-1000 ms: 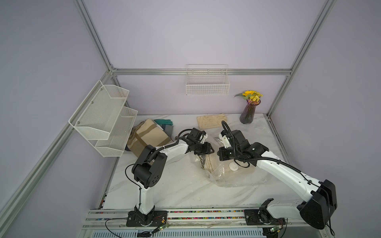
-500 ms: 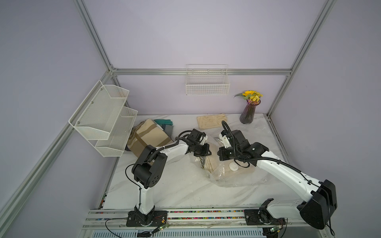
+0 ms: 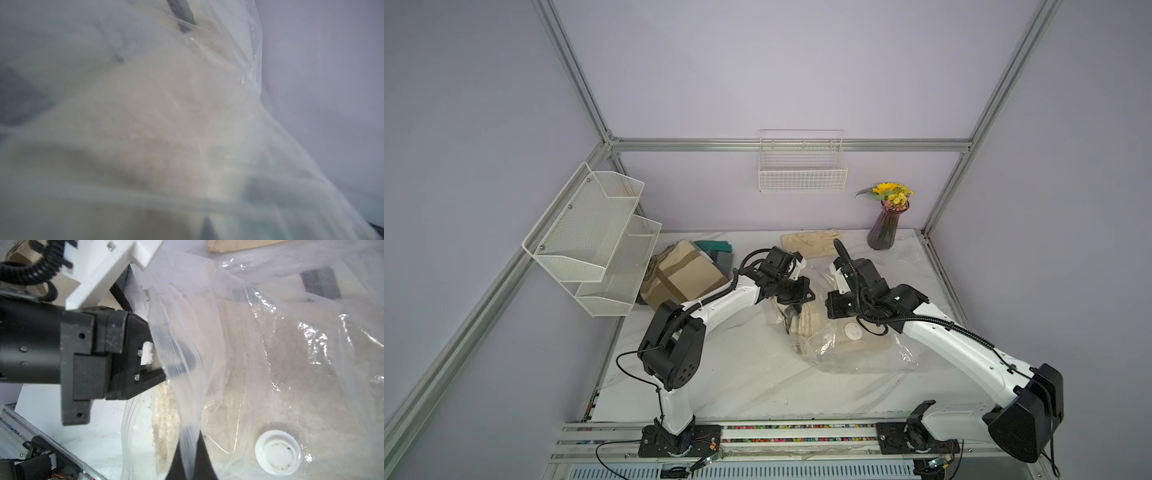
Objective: Take the scarf out of the vacuum bag
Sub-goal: Take out the scarf from the vacuum bag.
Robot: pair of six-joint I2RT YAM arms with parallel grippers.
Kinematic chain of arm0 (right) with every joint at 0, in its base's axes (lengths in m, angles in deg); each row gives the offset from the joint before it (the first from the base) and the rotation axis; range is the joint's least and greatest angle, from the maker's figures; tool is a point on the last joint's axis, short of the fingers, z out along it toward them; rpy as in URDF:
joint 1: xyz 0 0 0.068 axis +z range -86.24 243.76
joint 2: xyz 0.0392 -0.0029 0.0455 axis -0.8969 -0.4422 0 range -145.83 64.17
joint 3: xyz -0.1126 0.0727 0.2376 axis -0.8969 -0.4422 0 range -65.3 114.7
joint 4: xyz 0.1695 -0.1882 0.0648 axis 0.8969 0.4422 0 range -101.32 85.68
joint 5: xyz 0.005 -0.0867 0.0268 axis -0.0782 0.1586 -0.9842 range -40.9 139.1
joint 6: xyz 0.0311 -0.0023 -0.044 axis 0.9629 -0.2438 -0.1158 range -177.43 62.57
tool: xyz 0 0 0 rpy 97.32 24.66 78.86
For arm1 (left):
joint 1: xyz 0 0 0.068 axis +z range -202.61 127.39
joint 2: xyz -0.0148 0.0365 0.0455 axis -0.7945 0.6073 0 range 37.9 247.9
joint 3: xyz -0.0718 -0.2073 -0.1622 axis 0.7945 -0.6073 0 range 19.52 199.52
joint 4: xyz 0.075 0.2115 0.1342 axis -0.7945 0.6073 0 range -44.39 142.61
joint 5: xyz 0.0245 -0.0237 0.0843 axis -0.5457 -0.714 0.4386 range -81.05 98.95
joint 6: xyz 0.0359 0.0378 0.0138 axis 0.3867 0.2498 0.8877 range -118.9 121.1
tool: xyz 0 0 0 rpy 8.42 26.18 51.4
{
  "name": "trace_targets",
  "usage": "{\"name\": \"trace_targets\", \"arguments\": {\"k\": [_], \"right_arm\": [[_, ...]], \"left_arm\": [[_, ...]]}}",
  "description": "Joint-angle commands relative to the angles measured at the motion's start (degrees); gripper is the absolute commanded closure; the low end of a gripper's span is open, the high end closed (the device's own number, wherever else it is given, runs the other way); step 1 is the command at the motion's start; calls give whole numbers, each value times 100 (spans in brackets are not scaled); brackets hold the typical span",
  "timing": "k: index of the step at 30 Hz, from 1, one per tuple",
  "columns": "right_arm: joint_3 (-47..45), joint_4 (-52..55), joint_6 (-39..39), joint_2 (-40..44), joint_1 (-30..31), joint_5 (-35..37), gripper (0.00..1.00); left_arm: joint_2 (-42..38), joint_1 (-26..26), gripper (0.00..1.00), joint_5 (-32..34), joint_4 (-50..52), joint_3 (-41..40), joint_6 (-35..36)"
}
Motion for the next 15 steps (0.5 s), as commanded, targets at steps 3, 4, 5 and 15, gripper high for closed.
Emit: {"name": "trace_targets", "arguments": {"k": [3,4,5,15], "right_arm": [[10,78,66,-32,-11,184,100],[-10,78,70,-24,-16,192,100],[-21,77,76,-11,-12,201,100],[-91,88,107,-35,-20,228,100]], "left_arm": [[-391,35,100,63,17,272,97],[-391,62,100,67,41,281,94],[-393,89,100,64,57,275,92],[-734,336,100,-24,126,149,105]]}}
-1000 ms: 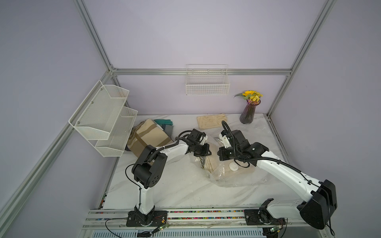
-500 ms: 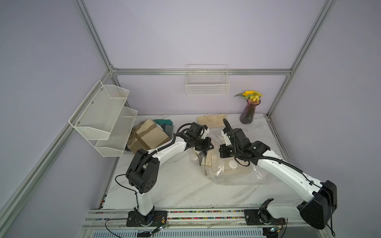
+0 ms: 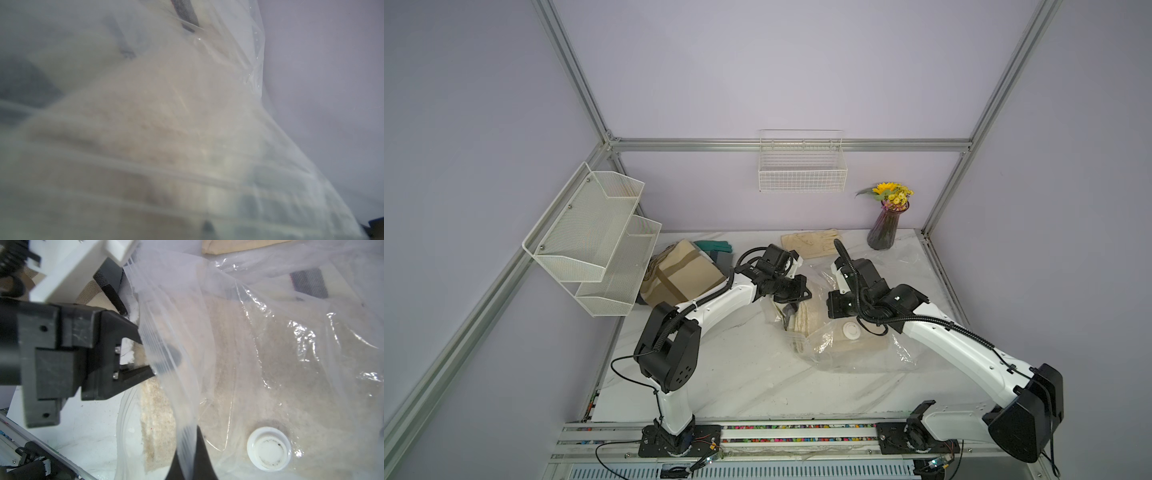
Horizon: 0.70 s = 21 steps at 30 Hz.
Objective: Take the scarf out of the vacuum bag
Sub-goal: Take out the scarf from the vacuum bag.
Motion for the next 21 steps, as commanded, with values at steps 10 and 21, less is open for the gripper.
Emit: {"name": "trace_targets", "arguments": {"k": [10,21], "right_arm": [[-139,70,130,-140,-16,194,100],[-405,139,236,-546,-321,403,100]], "left_arm": [[-761,419,100,-149,-120,-137,156],[-927,653,100,-189,167,-88,352]]}}
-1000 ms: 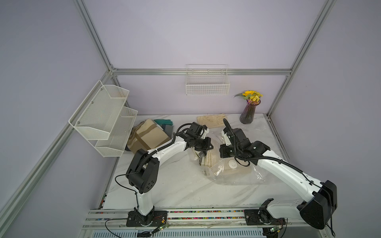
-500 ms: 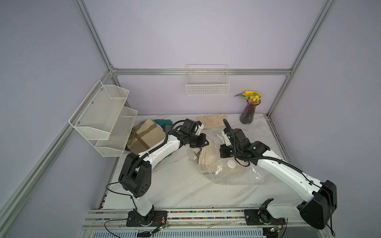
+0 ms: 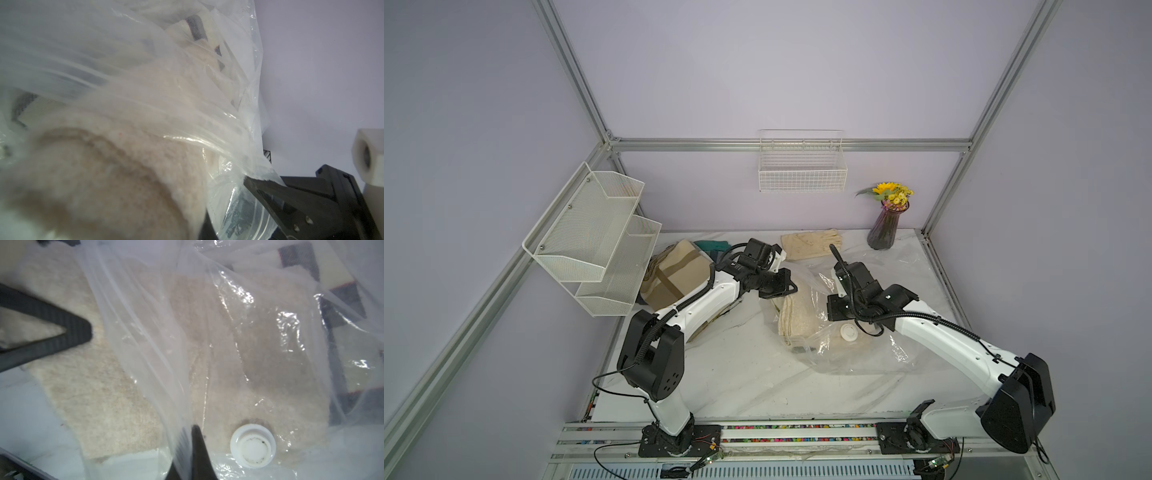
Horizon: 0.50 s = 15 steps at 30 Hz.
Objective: Take the scarf out of the vacuum bag
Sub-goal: Take out the scarf from the vacuum bag.
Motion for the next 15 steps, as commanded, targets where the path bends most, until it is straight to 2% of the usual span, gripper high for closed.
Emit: {"name": "trace_targets", "arguments": {"k": [1,10,15], "right_arm": [[-142,159,124,-212,-205,200,100],[-92,176,208,-627,-954,388,100],[-66,190,142,-824,-1167,493,100]], "left_arm": [[-439,130,100,-66,-166,108,275],[-705,472,100,-91,-43,-68,382],[-753,591,100,-75,53,9,443]]}}
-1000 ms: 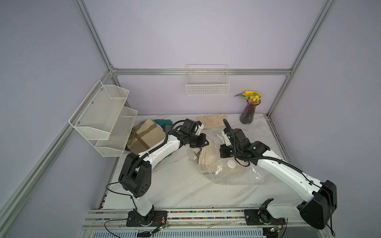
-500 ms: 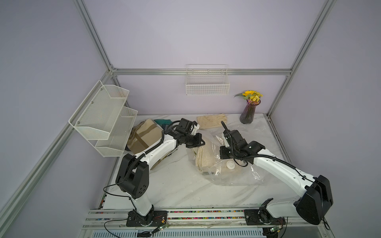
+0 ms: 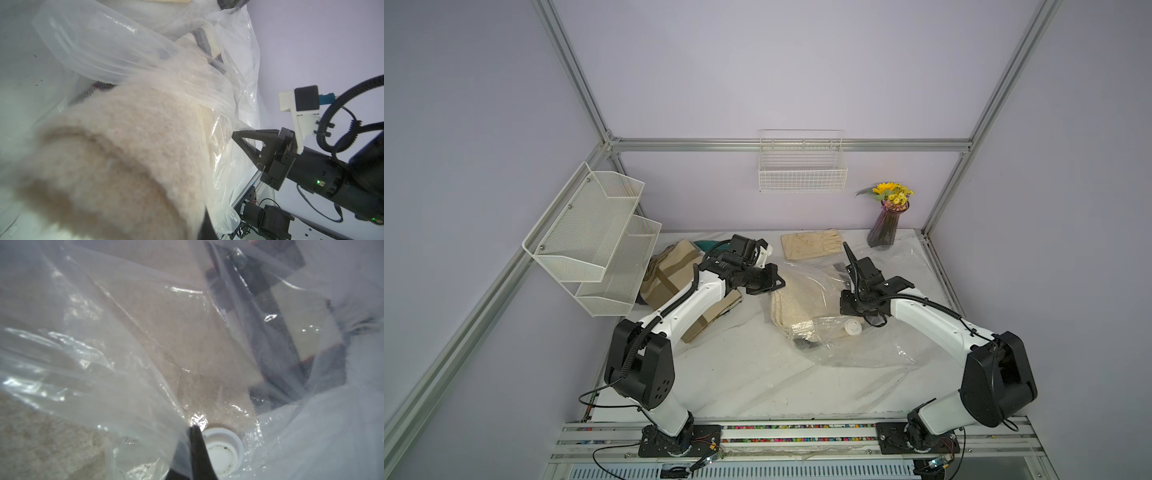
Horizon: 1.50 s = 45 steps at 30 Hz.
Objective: Take the scarf out of the vacuum bag
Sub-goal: Take out the scarf from the vacuum bag.
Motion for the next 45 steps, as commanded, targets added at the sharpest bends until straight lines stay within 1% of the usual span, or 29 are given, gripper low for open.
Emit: {"name": "trace_targets", "arguments": {"k": [1,5,10,13,21,25,30,32,36,37,40,41,43,45], "right_arm": [[29,168,-24,-50,-126,404,100],[97,383,-176,-40,-239,775,100],[88,514,-284,100,-769,934,100],[197,607,-234,75,-969,1113,100],[539,686,-118,-8,-1608,1229,100],[718,614,-76,-48,-1695,1201,100],[773,365,-14,-68,-1689,735,100],[679,181,-10,4,-1689,412,100],[191,-533,-155,435,-1536,-398,100],[103,-663,-171,543,-1454,-505,97],[-72,-910,-248,660,-1239,-806,71],[-104,-934,-255,641,-1197,-863,59],[-204,-1065,-260,601,-1170,-1166,29],[-374,-1370,-270,653,-1161,-1686,8]], "left_arm": [[-328,149,100,-47,-109,170,245],[-256,193,100,-57,-96,205,259],[-84,193,100,-174,-211,249,190],[4,193,100,-210,-314,291,128],[319,66,100,-282,-364,630,135],[392,58,100,-289,-367,649,152],[393,71,100,-222,-315,656,222],[402,71,100,-203,-276,692,248],[496,71,100,-222,-193,757,276],[516,73,100,-235,-183,772,275],[565,74,100,-229,-183,788,273],[569,74,100,-229,-176,794,267],[569,70,100,-225,-181,815,267],[578,68,100,-213,-184,816,267]]}}
